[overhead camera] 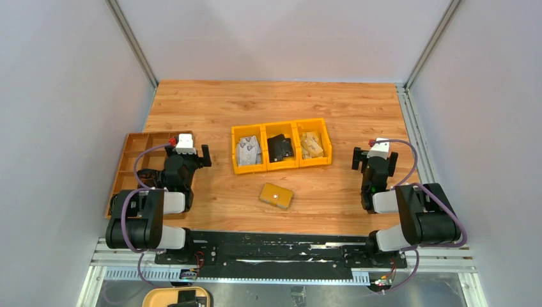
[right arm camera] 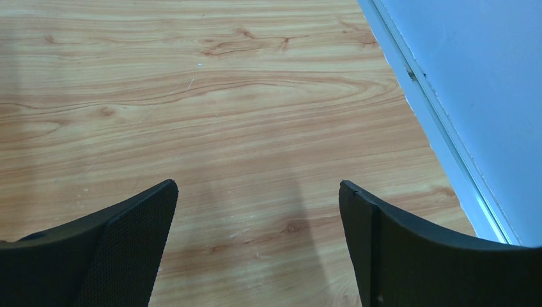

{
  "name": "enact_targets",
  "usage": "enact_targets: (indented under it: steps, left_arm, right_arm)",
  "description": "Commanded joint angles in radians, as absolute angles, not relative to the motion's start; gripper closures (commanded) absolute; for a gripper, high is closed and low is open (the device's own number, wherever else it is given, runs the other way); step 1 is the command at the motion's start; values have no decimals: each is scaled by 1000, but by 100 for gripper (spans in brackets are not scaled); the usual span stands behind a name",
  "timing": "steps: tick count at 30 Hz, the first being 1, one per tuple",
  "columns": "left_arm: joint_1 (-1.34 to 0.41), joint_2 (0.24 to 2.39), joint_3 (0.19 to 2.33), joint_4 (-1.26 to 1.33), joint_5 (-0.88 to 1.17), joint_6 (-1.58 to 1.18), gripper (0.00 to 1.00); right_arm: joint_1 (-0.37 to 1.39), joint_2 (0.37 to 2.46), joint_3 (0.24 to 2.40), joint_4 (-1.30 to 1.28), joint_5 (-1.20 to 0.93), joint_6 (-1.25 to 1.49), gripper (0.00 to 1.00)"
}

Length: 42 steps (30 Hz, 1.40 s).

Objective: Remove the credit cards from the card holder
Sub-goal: Pick up the card holder from the center of the board.

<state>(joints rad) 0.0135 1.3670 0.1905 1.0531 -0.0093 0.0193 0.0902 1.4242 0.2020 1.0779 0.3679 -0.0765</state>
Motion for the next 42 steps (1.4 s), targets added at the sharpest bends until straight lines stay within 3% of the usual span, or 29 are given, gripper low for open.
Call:
enact_targets:
  steps: [1,8,10,11,12,15,19,21,26,32,42]
  left_arm:
    - [11,1372,198,1070,22,44,0]
    - [11,1367,199,1069,44,51,0]
    - [11,1328,244,974,38,52,0]
    - [11,1303,280,849,23,50,0]
    - [11,1275,329,744,22,61,0]
    - [11,1248,468,438,72,149,0]
    - [15,1211,603,148,139,204,0]
    - [28,1190,675,21,190,209,0]
    - [41,1159,834,-239,265,222,0]
    - [44,1102,923,-412,296,195,0]
    - [53,1044,1001,-620,331,208,0]
  right_arm:
    - [94,1432,206,1108,372,-91,0]
    - [100,1422,200,1115,406,-89,0]
    - [114,1382,193,1111,388,-112,0]
    - [144,1348,206,1052,492,-116,0]
    - [168,1298,235,964,577,-112,0]
    - [176,1158,359,651,539,-58,0]
    - [175,1076,545,354,356,135,0]
    - [136,1091,619,263,142,295,0]
    - [94,1133,658,371,-371,456,0]
    - [445,1206,790,48,-219,185,0]
    - [766,1335,776,11,-220,78,0]
